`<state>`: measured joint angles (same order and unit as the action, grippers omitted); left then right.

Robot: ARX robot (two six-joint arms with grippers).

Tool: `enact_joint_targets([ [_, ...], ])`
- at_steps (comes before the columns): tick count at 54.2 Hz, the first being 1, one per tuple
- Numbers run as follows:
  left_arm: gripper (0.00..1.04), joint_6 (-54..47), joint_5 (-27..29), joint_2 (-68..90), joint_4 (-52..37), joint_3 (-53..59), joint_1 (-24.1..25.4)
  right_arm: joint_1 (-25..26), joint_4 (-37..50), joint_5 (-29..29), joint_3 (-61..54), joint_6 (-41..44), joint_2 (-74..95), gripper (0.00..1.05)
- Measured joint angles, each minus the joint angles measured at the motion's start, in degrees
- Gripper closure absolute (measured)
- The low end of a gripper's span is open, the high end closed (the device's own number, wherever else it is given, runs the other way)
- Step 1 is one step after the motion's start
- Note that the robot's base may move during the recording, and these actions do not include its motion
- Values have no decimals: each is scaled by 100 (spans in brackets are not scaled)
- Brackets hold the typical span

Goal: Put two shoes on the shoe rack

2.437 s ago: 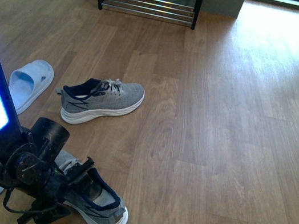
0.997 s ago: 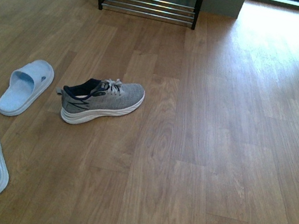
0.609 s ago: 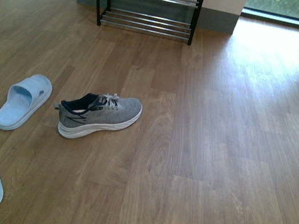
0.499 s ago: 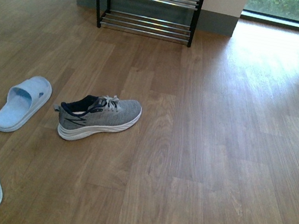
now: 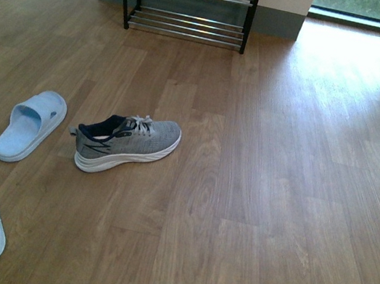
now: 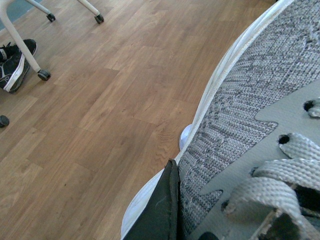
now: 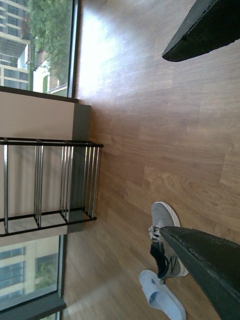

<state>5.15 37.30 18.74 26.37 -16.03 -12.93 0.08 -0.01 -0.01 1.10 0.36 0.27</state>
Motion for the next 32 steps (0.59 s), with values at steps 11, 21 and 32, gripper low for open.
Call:
enact_joint_targets([
  [11,103,-2,2,0,0,0,0,0,0,0,0,0,0,9],
  [21,103,0,0,0,0,0,0,0,0,0,0,0,0,9],
  [32,103,0,0,0,0,0,0,0,0,0,0,0,0,9],
])
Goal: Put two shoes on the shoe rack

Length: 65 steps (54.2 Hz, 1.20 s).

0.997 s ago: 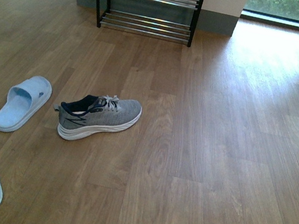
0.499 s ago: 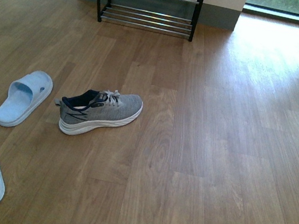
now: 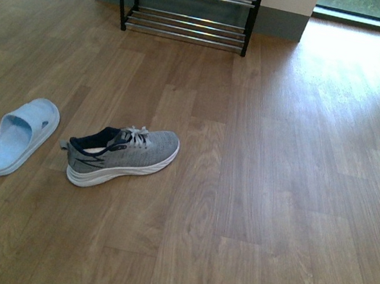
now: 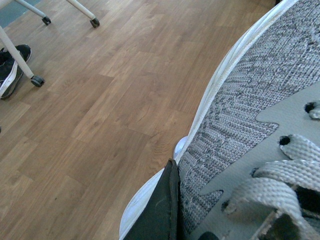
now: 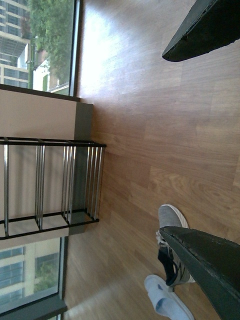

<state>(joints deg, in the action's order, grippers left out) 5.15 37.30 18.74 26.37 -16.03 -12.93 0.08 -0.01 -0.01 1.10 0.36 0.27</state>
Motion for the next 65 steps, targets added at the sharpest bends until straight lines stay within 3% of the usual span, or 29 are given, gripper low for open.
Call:
enact_joint_targets([
  [65,103,0,-31,0,0,0,-4,0,0,15,0,0,0,9],
])
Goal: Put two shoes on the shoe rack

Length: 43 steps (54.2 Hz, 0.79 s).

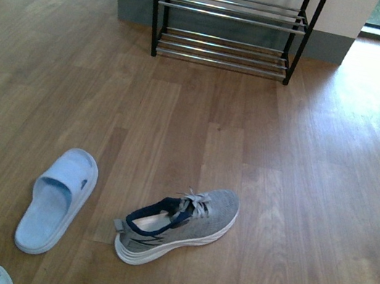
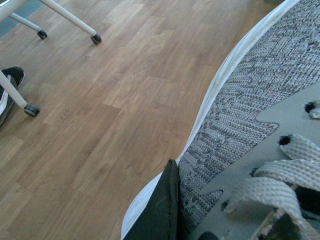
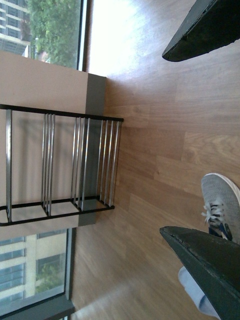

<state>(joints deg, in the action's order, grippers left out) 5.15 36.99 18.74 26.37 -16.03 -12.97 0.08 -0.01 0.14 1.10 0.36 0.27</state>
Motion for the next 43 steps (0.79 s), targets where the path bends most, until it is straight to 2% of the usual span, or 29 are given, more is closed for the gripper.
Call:
enact_joint_targets([
  [37,103,0,37,0,0,0,0,2,-4,-33,0,0,-2,9],
  [39,103,0,44,0,0,0,0,22,-44,-140,15,-68,28,9],
  [41,103,-2,35,0,0,0,0,114,-341,-671,103,-251,236,9],
  [43,103,0,33,0,0,0,0,92,-177,-1143,146,-424,981,9],
])
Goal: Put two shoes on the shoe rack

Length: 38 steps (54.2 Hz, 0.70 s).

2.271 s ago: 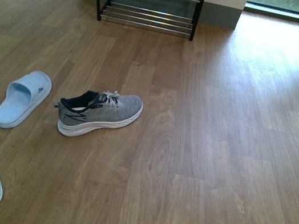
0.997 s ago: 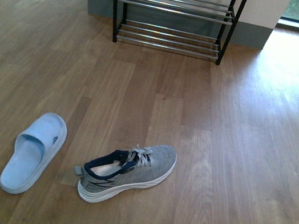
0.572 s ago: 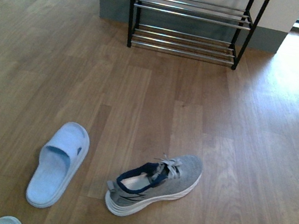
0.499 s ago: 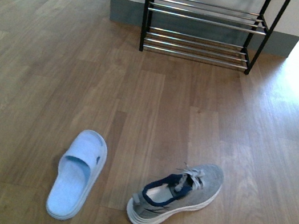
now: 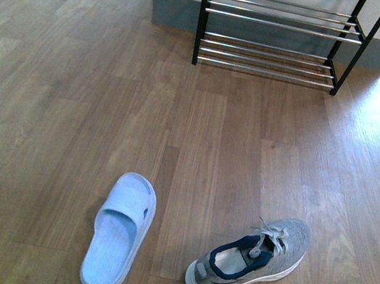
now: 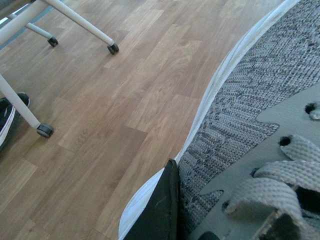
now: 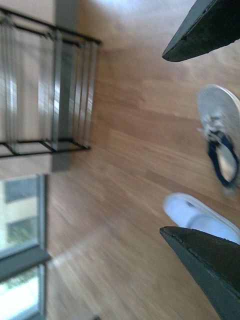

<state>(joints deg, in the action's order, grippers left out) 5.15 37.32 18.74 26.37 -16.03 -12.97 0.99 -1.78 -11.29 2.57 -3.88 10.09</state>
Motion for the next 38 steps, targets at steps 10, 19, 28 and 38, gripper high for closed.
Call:
enact_joint_targets([
  [10,103,0,-4,0,0,0,0,-435,2559,396,1027,133,4918,9],
  [19,103,-2,0,0,0,0,0,-634,2212,358,2420,-236,8540,9],
  [28,103,0,0,0,0,0,0,-885,2009,280,3554,-1078,10804,9],
  [38,103,0,-2,0,0,0,0,-975,1864,4,4284,-1873,11836,9],
])
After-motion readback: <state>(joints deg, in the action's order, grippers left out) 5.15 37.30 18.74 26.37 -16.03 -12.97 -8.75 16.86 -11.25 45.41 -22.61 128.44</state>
